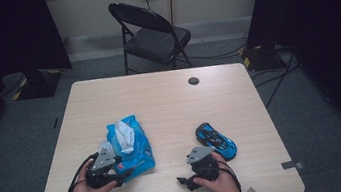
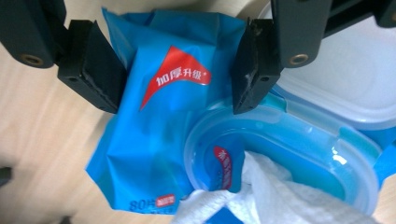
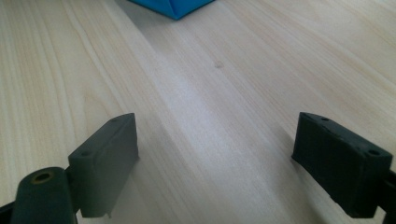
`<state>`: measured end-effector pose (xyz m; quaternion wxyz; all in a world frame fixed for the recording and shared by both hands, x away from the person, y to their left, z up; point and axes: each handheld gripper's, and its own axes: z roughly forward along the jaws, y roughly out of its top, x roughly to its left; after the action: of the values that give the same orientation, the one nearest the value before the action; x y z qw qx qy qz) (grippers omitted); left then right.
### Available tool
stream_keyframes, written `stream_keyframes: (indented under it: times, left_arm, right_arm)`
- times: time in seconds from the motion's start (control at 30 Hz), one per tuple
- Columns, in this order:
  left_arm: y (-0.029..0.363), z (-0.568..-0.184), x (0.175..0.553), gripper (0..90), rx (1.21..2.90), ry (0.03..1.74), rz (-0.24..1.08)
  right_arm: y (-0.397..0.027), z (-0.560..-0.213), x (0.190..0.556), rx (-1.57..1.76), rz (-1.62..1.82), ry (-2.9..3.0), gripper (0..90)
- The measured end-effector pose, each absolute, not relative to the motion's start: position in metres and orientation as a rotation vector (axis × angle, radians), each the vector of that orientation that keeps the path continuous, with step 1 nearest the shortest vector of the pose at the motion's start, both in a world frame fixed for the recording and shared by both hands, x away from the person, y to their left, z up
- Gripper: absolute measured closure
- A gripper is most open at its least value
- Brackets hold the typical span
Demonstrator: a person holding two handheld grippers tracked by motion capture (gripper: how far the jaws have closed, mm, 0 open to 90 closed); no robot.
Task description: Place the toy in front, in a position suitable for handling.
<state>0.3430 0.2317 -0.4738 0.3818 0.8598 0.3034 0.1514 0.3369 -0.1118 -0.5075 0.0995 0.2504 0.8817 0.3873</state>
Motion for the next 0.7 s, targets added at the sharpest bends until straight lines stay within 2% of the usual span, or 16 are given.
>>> stream_keyframes:
  times: [0.2, 0.5, 0.57, 0.7]
  left_arm:
    - [0.229, -0.473, 0.364, 34.9, 2.212, 0.806, 0.423]
    - [0.224, -0.465, 0.357, 32.2, 2.152, 0.775, 0.393]
    - [0.219, -0.463, 0.355, 27.2, 2.165, 0.761, 0.402]
    - [0.212, -0.466, 0.353, 23.2, 2.173, 0.775, 0.421]
  right_arm:
    - [-0.112, -0.508, 0.338, 0.735, 1.146, 2.609, 13.3]
    - [-0.113, -0.508, 0.339, 0.735, 1.148, 2.612, 13.3]
    - [-0.113, -0.508, 0.339, 0.735, 1.148, 2.612, 13.3]
    - [-0.113, -0.508, 0.339, 0.736, 1.147, 2.612, 13.3]
